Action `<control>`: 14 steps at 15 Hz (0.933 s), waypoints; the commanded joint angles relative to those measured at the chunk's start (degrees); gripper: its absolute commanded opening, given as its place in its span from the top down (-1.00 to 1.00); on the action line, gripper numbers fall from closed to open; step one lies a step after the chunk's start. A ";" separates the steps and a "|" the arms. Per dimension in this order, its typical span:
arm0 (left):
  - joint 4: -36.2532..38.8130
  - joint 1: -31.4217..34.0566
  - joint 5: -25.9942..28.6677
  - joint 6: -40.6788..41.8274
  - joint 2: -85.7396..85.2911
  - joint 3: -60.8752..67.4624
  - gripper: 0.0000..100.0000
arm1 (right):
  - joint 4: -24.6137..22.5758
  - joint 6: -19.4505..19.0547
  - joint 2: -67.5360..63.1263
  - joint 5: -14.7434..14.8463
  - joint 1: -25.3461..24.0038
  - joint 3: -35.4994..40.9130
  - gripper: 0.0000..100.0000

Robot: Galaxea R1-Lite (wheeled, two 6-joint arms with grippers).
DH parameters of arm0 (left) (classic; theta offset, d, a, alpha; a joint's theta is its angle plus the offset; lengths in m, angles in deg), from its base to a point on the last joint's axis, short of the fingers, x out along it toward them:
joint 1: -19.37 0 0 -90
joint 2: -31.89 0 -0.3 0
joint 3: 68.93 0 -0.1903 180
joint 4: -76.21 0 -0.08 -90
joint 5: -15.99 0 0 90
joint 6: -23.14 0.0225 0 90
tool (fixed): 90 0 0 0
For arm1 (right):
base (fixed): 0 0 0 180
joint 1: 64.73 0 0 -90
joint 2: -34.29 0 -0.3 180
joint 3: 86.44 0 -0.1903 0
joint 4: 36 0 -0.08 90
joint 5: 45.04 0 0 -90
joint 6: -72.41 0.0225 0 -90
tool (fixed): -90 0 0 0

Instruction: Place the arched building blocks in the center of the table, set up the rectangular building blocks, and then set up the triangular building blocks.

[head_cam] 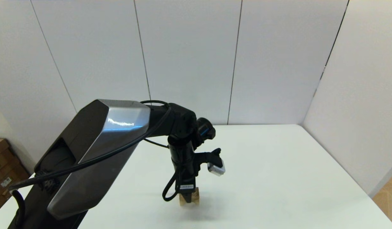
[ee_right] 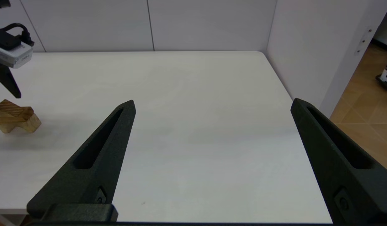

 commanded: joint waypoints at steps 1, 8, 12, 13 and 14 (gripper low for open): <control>2.45 1.20 -0.04 -2.35 -3.43 -0.04 -1.00 | -0.04 0.02 -0.06 -0.04 -0.01 0.00 -1.00; 7.28 6.38 -7.43 -23.79 -17.66 0.31 -1.00 | -0.04 0.02 -0.06 -0.04 -0.01 0.00 -1.00; 7.19 9.90 -10.68 -38.38 -27.24 2.60 -1.00 | -0.04 0.02 0.02 -0.04 -0.01 0.00 -1.00; 7.19 11.48 -10.86 -39.70 -29.70 4.00 -1.00 | -0.04 0.02 -0.06 -0.04 -0.01 0.00 -1.00; 7.10 13.24 -10.94 -40.31 -31.99 4.62 -1.00 | -0.04 0.02 0.02 -0.04 -0.01 0.00 -1.00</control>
